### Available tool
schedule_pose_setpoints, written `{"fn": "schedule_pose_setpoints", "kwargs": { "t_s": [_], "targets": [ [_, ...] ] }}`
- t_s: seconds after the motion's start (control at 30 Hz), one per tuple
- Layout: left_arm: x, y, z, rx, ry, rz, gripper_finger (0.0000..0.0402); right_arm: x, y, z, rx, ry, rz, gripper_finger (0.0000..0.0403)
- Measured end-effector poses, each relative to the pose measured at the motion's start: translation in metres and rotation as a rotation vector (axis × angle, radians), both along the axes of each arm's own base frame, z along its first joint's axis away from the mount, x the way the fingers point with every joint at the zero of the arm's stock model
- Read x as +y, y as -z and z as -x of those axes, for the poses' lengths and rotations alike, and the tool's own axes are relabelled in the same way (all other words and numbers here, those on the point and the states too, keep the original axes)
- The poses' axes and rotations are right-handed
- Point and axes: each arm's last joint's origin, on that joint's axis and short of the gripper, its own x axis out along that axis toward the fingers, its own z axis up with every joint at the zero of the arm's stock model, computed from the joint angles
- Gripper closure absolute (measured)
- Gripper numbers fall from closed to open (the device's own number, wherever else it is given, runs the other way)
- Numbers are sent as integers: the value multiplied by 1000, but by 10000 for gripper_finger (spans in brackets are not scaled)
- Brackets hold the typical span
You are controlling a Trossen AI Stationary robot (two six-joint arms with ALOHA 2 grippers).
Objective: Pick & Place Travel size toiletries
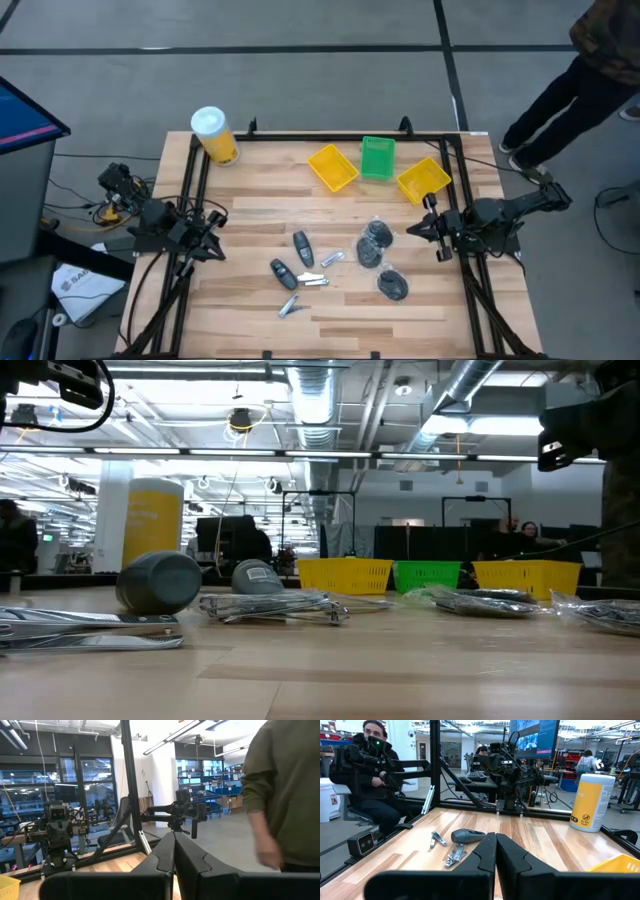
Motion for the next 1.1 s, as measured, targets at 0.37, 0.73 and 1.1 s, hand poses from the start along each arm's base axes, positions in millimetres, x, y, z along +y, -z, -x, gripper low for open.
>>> {"fn": "schedule_pose_setpoints", "kwargs": {
  "t_s": [0.37, 0.73, 1.1],
  "targets": [
    [0, 0, 0, 0, 0, 0, 401, 0, 0, 0, 0, 0, 0, 403],
    [4, -19, 6, -150, 9, 153, 401, 0, 0, 0, 0, 0, 0, 403],
    [8, -29, 10, -257, -27, 204, 401, 0, -24, 5, -145, -106, -672, 403]
  ]
}}
